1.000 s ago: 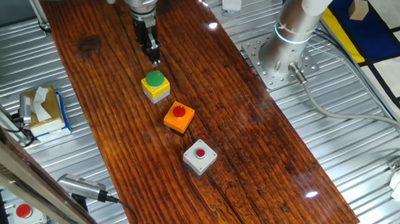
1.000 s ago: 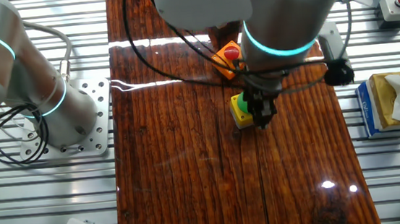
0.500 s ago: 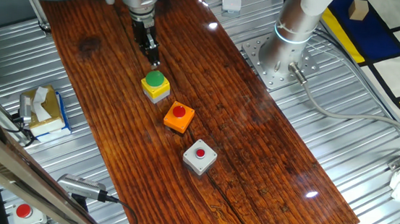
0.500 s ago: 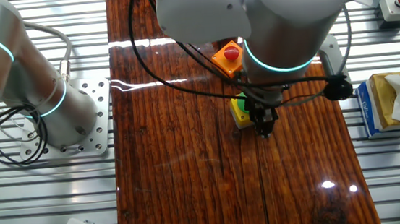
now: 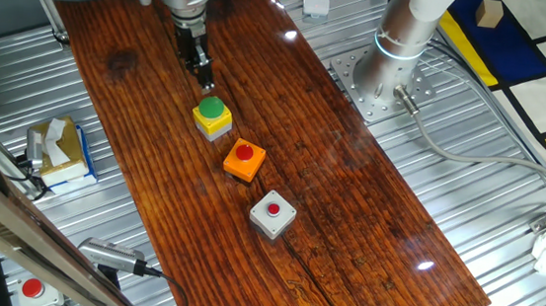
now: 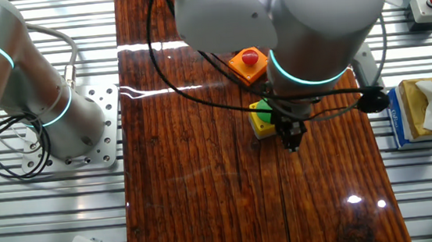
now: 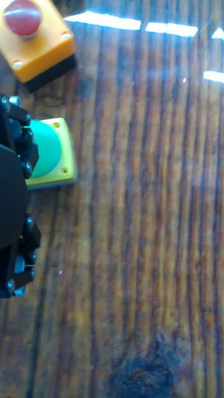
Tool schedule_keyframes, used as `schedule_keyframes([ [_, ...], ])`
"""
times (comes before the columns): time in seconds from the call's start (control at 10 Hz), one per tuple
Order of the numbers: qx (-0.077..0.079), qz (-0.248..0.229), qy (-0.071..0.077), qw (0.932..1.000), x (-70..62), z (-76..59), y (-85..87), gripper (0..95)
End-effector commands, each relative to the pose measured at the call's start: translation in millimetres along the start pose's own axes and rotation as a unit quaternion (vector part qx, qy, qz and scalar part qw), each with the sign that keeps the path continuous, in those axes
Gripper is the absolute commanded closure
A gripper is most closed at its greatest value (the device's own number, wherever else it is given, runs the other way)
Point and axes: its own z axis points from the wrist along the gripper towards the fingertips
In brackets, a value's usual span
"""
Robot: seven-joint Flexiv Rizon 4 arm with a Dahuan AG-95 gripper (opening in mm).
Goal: Press three buttons from left to right in sequence
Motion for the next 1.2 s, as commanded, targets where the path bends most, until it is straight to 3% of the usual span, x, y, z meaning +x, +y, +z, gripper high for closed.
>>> schedule_keyframes([
  [0.1, 0.0, 0.001, 0.0, 1.0, -5.8, 0.9, 1.1, 19.0],
  [1.2, 0.002, 0.009, -0.008, 0.9999, -13.9, 15.1, -0.3, 19.0],
])
